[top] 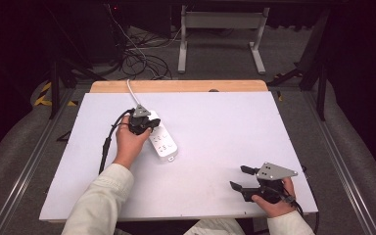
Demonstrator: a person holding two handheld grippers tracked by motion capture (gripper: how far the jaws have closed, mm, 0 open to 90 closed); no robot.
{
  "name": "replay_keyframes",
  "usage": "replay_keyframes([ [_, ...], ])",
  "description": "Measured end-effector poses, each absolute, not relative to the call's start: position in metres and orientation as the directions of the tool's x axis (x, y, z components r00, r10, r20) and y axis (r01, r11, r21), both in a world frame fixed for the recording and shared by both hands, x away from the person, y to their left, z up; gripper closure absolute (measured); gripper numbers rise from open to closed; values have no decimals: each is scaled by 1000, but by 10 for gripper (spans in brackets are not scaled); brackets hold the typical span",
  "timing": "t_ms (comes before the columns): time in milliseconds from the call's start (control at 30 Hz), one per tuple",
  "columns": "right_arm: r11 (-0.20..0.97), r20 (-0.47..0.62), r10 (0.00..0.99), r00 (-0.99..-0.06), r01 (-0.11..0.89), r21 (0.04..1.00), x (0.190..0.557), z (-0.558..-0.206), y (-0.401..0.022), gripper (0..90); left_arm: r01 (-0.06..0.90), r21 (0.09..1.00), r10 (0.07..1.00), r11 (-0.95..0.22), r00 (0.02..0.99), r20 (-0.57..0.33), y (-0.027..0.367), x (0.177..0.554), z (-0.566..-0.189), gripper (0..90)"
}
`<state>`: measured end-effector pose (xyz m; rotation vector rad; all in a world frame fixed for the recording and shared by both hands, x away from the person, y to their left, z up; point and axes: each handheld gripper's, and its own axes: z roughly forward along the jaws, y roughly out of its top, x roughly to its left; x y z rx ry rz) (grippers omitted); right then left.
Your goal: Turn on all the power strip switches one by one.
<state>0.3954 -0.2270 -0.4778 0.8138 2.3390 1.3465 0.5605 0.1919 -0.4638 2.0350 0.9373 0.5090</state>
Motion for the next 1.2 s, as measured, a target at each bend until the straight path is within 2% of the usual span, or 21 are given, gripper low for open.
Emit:
replay_keyframes([
  [333, 395, 5, 618, -787, 316, 863, 396, -478, -227, 320, 435, 794, 759, -424, 649, 50, 188, 561, -468, 899],
  [867, 393, 8, 617, -787, 316, 864, 395, -478, -227, 319, 452, 794, 766, -407, 643, 27, 187, 561, -471, 900],
  [967, 393, 7, 616, -788, 315, 864, 395, -478, -227, 319, 440, 790, 768, -426, 637, 60, 186, 561, -470, 900],
  [1100, 394, 8, 616, -788, 317, 863, 395, -478, -227, 319, 457, 787, 772, -415, 635, 39, 185, 561, -471, 900],
  [1200, 392, 9, 616, -788, 316, 864, 395, -478, -227, 318, 454, 782, 773, -427, 632, 54, 184, 561, -470, 900],
])
